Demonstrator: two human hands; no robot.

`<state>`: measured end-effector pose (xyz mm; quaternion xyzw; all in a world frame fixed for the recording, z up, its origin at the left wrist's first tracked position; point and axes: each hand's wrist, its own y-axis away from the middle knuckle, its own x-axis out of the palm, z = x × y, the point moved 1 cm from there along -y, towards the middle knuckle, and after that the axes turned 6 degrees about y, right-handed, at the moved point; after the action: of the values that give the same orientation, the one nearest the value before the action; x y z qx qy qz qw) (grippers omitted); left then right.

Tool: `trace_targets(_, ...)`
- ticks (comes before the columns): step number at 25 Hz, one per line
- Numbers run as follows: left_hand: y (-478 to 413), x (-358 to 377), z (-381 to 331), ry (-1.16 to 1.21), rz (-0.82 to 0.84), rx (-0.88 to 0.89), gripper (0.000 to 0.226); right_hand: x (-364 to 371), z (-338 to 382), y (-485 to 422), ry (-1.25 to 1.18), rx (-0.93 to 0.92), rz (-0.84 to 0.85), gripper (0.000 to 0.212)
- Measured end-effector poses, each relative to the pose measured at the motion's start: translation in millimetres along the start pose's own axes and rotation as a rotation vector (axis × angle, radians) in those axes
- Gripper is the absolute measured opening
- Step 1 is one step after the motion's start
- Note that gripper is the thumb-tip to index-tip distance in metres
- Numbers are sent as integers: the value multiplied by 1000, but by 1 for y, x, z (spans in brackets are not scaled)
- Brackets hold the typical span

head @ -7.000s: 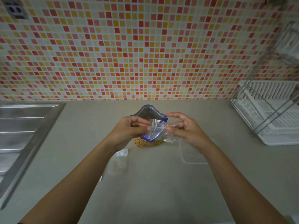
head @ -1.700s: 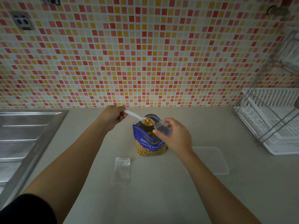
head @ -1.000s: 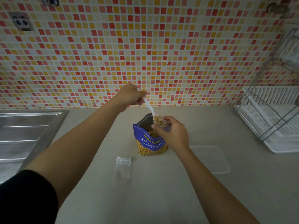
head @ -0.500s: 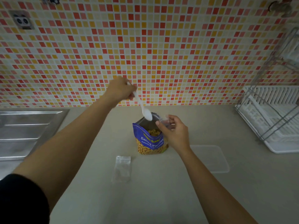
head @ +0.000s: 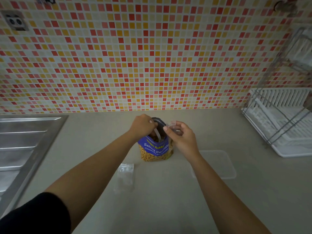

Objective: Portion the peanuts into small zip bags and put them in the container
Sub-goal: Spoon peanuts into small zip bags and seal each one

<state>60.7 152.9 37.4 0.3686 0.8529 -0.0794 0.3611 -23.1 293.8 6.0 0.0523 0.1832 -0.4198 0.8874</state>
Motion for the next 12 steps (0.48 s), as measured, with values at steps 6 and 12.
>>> trace_targets(6, 2, -20, 2, 479, -42, -165, 16, -1, -2, -1, -11, 2, 10, 52)
trace_targets(12, 4, -43, 22, 657, -87, -241, 20, -1, -1, 1, 8, -8, 26, 53)
